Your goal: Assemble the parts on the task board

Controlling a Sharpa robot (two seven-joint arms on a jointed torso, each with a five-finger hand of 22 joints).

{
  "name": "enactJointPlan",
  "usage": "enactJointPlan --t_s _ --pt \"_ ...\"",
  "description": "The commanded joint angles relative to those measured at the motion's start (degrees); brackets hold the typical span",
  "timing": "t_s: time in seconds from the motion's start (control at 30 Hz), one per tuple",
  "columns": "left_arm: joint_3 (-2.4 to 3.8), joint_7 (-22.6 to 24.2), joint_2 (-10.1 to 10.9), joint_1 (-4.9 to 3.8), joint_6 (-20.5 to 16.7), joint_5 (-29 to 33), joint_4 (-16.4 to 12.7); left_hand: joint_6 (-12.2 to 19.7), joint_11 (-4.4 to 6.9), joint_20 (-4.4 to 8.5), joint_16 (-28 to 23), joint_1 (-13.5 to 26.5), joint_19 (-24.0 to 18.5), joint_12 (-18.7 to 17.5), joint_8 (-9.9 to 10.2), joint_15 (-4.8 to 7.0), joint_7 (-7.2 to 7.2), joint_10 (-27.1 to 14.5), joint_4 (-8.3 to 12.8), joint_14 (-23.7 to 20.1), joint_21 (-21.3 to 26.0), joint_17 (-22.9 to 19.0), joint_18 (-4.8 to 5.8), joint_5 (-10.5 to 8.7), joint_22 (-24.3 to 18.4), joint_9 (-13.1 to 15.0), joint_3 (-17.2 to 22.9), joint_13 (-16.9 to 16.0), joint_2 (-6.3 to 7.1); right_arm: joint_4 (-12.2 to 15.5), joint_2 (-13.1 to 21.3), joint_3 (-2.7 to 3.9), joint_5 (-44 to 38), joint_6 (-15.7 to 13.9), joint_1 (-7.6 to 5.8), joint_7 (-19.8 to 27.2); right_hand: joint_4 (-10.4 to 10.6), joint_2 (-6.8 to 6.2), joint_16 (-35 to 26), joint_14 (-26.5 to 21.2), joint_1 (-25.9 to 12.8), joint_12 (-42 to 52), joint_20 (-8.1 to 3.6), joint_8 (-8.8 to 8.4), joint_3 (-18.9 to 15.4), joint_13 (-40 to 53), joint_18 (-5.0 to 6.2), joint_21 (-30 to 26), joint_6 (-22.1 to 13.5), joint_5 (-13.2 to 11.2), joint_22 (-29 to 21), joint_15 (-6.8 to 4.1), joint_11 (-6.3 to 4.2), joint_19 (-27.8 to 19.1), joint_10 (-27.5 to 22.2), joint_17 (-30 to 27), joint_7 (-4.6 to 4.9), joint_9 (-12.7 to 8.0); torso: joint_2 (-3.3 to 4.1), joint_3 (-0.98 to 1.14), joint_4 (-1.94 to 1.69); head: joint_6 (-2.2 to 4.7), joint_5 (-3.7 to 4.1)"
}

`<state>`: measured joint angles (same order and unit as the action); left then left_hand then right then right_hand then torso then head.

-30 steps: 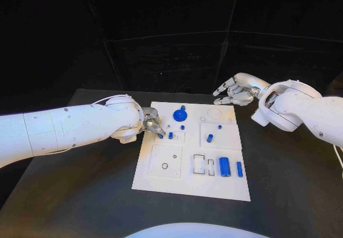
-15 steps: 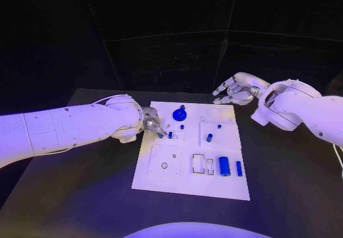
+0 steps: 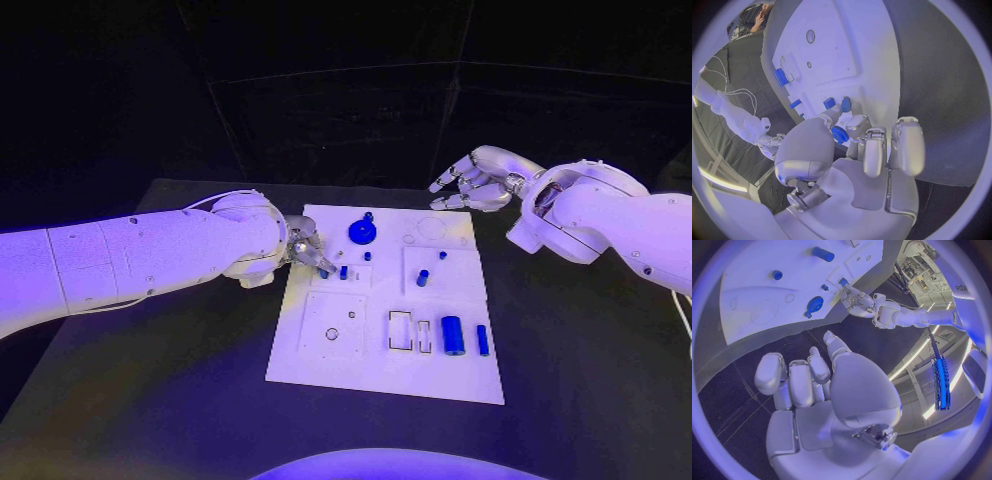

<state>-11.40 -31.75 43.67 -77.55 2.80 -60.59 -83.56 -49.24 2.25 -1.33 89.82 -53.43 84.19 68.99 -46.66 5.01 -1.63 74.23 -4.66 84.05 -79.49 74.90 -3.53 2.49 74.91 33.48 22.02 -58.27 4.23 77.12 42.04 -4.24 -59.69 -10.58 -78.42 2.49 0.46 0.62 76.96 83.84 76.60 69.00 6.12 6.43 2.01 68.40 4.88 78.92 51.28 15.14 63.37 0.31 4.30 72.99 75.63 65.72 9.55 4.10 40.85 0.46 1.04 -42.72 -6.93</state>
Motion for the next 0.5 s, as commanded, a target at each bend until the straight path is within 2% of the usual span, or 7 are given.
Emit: enactJointPlan --t_s 0.03,0.5 --pt "0.01 -0.4 0.0 -0.03 0.2 -0.3 0.0 -0.3 -0.22 0.34 0.2 0.9 0.8 0.1 -0.3 0.24 -0.2 0.4 -0.7 5.9 -0.2 15.1 0.44 0.22 1.5 0.0 -1.4 -0.1 -0.06 0.1 0.0 0.03 -0.1 -0.1 -0.12 0.3 -0.1 0.24 -0.2 1.1 -0.2 -0.1 0.16 0.38 -0.3 -0.1 0.68 -0.4 -0.2 -0.3 0.0 -0.4 0.02 -0.4 -0.4 -0.1 -0.02 -0.1 -0.01 0.01 -0.01 -0.02 0.02" --pt "0.05 0.7 1.0 -0.04 -3.0 0.5 -1.0 -0.2 -0.12 0.41 0.2 1.6 0.8 0.3 -0.4 0.34 -0.08 0.4 -2.2 5.9 -0.2 15.1 0.46 0.23 1.6 0.0 -4.4 -0.2 -0.55 0.0 0.0 0.03 -0.1 -0.1 -0.12 0.3 0.0 0.22 -0.3 1.1 -0.2 -0.2 0.16 0.39 -0.4 -0.2 0.69 -0.4 -0.2 -0.3 -0.1 -0.41 0.02 -0.4 -0.5 -0.1 -0.02 -0.1 0.01 -0.01 -0.03 0.04 0.01"
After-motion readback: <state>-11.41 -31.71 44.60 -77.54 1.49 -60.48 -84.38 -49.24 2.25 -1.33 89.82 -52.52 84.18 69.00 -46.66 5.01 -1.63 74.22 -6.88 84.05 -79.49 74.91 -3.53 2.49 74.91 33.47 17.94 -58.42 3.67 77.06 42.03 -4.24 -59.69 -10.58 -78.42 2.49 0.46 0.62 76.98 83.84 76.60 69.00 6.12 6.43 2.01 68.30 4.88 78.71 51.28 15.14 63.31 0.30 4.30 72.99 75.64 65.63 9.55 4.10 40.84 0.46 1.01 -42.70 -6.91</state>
